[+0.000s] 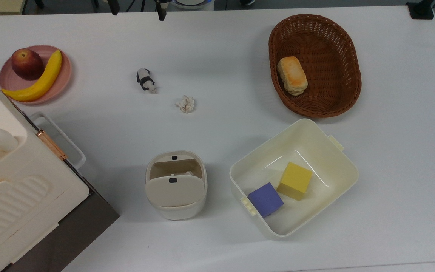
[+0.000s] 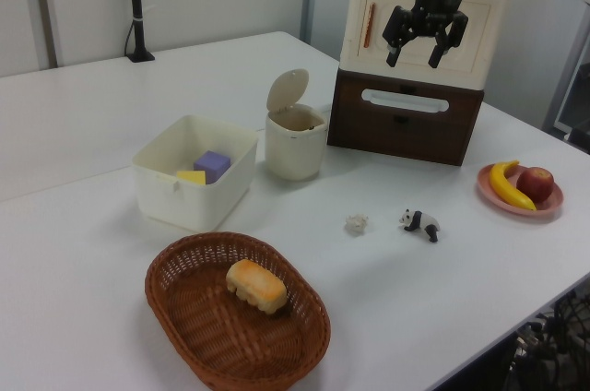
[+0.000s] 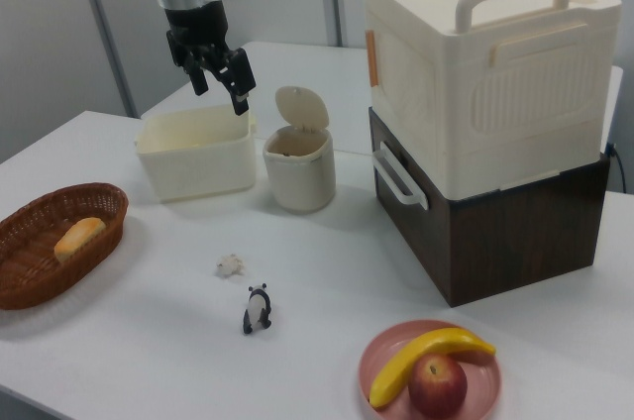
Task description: Open the trash can
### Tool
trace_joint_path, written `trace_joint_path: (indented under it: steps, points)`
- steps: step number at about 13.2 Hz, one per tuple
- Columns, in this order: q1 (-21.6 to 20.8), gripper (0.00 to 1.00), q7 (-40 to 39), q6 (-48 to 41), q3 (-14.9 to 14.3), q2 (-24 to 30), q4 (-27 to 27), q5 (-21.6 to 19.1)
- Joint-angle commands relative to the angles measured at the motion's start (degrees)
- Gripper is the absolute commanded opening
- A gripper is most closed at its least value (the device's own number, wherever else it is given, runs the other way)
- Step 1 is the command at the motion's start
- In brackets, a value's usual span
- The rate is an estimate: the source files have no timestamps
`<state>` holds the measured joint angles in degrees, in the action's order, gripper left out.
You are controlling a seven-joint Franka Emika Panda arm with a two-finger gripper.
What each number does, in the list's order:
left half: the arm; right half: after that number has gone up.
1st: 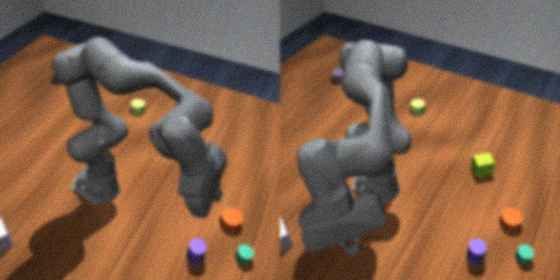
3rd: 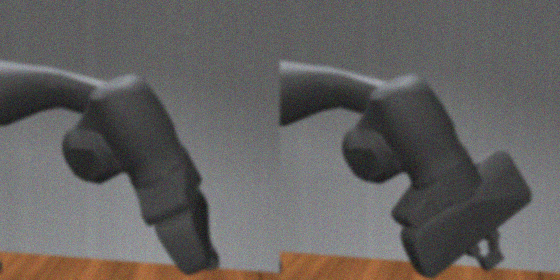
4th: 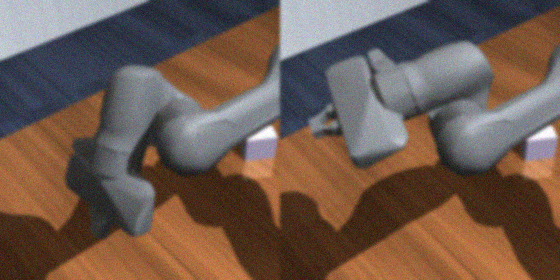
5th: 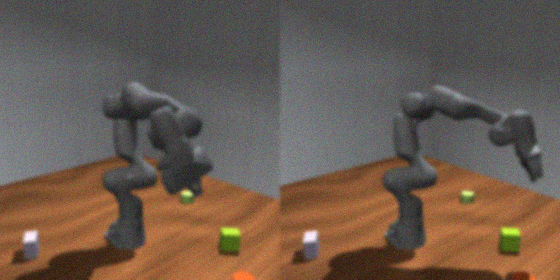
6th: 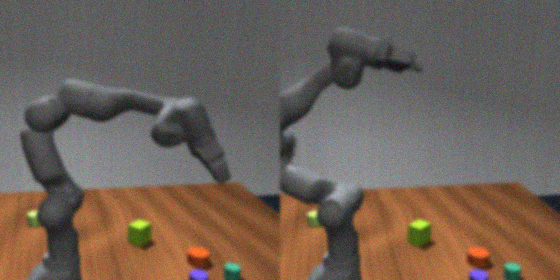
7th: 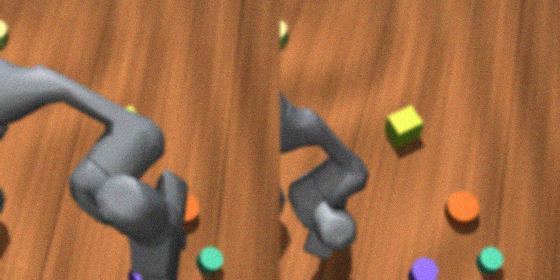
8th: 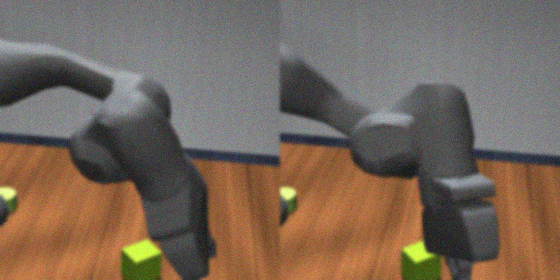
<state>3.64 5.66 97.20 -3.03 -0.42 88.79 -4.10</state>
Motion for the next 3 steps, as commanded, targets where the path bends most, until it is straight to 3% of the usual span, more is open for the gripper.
trace_joint_path:
  steps: [1,3]
  points:
    - [0.0,1.0,-0.8,-1.4,0.0,1.4,1.0,-1.1]
    - [0.0,1.0,-0.8,-1.7,0.0,1.5,1.0,-1.1]
